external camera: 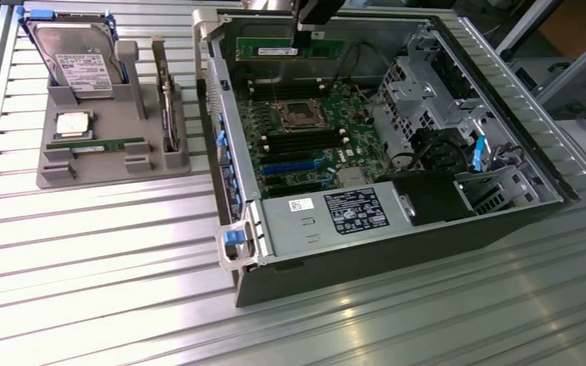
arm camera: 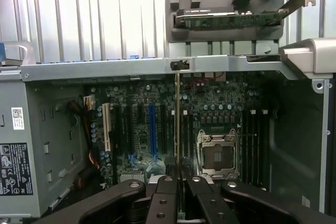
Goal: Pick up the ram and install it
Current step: 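Pick up the ram and move it above insertion slot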
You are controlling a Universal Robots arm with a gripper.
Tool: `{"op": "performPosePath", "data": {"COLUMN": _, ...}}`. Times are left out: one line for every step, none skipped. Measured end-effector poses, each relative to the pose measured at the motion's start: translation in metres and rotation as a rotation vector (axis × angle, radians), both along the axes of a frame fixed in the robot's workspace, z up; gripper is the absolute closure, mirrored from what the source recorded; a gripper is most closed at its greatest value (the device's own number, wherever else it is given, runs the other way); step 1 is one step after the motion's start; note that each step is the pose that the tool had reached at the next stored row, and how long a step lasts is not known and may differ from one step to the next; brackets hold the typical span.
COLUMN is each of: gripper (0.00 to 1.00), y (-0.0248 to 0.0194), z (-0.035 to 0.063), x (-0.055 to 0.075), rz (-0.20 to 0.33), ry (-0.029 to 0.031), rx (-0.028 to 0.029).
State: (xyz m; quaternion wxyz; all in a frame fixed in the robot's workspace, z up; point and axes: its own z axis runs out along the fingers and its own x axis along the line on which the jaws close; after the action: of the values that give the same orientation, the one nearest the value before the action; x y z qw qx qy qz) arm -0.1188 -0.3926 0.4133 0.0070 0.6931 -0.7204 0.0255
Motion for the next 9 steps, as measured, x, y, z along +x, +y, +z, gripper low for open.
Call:
{"op": "performPosePath", "data": {"gripper": 0.88, "y": 0.0, "z": 0.0, "x": 0.001, "rz": 0.0, "ry": 0.0, "rx": 0.0}}
{"op": "performPosePath", "data": {"gripper": 0.88, "y": 0.0, "z": 0.0, "x": 0.002, "rz": 0.0, "ry": -0.0001, "rx": 0.0}}
{"op": "performPosePath", "data": {"gripper": 0.88, "y": 0.0, "z": 0.0, "x": 0.005, "rz": 0.0, "ry": 0.0, "rx": 0.0}}
{"op": "performPosePath", "data": {"gripper": 0.88, "y": 0.0, "z": 0.0, "x": 0.006, "rz": 0.0, "ry": 0.0, "rx": 0.0}}
{"op": "performPosePath", "data": {"gripper": 0.88, "y": 0.0, "z": 0.0, "x": 0.008, "rz": 0.0, "ry": 0.0, "rx": 0.0}}
{"op": "performPosePath", "data": {"gripper": 0.88, "y": 0.0, "z": 0.0, "x": 0.01, "rz": 0.0, "ry": 0.0, "rx": 0.0}}
{"op": "performPosePath", "data": {"gripper": 0.88, "y": 0.0, "z": 0.0, "x": 0.012, "rz": 0.0, "ry": 0.0, "rx": 0.0}}
{"op": "performPosePath", "data": {"gripper": 0.88, "y": 0.0, "z": 0.0, "x": 0.014, "rz": 0.0, "ry": 0.0, "rx": 0.0}}
{"op": "performPosePath", "data": {"gripper": 0.88, "y": 0.0, "z": 0.0, "x": 0.016, "rz": 0.0, "ry": 0.0, "rx": 0.0}}
